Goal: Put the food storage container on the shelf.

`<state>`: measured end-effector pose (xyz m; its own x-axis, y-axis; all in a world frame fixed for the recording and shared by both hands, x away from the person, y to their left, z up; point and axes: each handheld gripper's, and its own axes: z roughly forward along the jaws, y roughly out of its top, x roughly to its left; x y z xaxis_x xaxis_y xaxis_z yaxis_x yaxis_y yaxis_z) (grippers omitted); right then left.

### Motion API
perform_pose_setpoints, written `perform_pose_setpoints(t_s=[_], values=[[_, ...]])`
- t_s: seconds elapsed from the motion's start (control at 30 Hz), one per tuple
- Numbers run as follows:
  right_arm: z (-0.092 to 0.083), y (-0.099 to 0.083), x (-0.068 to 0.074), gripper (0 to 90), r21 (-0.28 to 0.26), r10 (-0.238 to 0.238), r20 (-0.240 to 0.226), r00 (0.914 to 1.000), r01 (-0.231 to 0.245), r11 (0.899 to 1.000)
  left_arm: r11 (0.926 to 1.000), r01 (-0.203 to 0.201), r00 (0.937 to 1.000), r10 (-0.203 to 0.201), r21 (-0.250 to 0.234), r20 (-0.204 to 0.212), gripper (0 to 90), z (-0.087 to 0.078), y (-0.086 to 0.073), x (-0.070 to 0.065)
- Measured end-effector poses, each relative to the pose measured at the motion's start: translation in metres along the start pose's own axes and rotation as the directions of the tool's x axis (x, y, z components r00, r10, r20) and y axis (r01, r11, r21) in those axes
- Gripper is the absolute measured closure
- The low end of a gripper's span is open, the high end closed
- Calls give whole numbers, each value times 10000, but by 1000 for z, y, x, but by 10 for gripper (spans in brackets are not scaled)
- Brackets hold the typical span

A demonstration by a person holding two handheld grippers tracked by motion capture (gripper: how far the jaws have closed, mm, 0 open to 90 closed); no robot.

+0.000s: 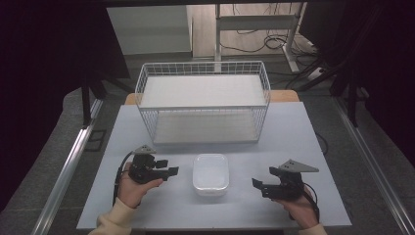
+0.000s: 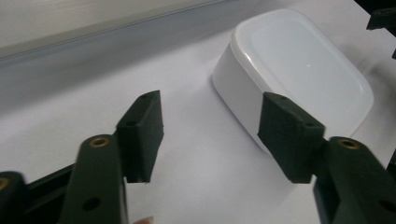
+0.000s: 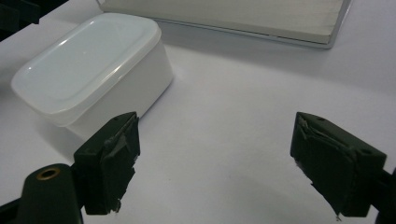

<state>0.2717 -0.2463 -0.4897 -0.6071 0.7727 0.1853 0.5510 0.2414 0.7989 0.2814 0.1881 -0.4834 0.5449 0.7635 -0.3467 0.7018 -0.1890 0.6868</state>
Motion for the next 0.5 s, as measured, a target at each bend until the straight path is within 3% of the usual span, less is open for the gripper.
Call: perform_pose_setpoints(t_s=[0.3, 0.4, 0.5], values=[[2, 19, 10, 196, 22, 11, -615, 9981, -9, 10000, 9992, 381, 9988, -377, -113, 315, 358, 1, 7, -4], [8, 34, 17, 215, 220, 296, -1001, 9945, -275, 9994, 9983, 524, 9975, -511, -258, 492, 360, 0, 11, -7], [17, 47, 25, 229, 368, 383, -1266, 9912, -339, 9987, 9947, 996, 9911, -968, -268, 917, 362, 5, 16, -7]])
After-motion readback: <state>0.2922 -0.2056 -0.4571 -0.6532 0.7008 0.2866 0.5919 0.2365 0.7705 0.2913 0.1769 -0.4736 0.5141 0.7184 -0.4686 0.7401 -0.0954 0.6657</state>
